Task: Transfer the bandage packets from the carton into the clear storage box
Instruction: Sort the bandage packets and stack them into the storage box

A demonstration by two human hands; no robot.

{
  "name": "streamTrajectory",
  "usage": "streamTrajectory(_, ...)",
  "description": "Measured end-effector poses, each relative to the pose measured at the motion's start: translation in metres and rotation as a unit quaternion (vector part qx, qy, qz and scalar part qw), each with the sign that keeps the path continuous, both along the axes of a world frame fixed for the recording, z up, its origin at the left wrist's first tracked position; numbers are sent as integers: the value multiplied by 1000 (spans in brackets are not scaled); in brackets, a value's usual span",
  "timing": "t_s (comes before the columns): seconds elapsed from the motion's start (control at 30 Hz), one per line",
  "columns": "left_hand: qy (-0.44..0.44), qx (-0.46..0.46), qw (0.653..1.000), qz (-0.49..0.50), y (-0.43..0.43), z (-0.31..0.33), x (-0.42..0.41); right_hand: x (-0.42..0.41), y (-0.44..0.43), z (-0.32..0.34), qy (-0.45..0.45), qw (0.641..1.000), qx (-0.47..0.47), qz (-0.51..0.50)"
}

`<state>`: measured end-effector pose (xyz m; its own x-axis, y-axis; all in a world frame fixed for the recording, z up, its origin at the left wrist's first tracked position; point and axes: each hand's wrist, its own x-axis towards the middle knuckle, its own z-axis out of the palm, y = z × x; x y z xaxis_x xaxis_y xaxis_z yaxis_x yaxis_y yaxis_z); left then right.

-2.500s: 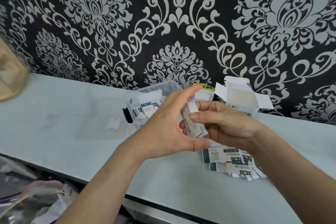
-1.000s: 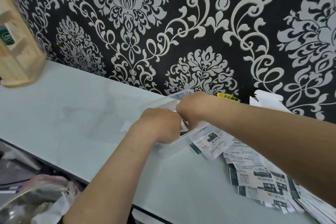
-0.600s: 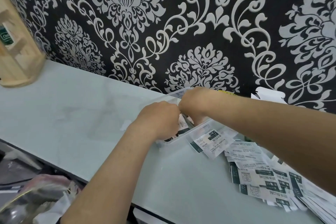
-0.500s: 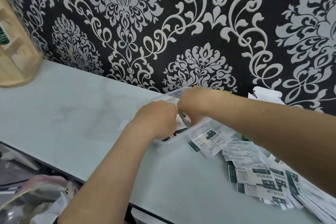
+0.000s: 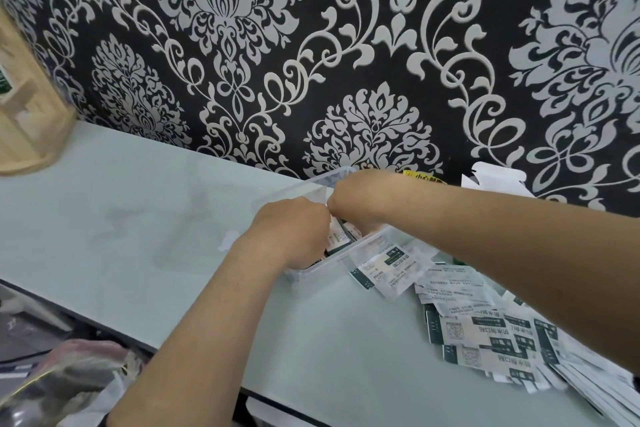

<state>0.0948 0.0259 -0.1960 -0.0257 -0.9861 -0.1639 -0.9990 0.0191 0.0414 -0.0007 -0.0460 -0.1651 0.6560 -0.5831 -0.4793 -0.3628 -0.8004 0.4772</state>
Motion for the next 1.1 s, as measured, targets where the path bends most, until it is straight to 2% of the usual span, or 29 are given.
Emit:
streamTrajectory(0.1,18,-13,1000,5,2,2,0,-3,-3,4,-39,999,27,-11)
streamTrajectory(0.27,19,-61,997,35,8,15,12,-5,-10,4,-187,976,92,-67)
streamTrajectory(0.6,-23,13,1000,11,7,9,12,-1,-1,-9,-232,955,137,-126)
streamTrajectory(0.83,-27,5,1000,6,5,8,14,-1,-3,-13,-244,950,148,-125)
streamTrajectory(0.97,12,-49,998,36,8,10,15,-7,-2,-4,-300,933,153,-125)
streamTrajectory(1.1,103,-161,981,22,14,28,3,-36,17,25,-427,883,150,-128)
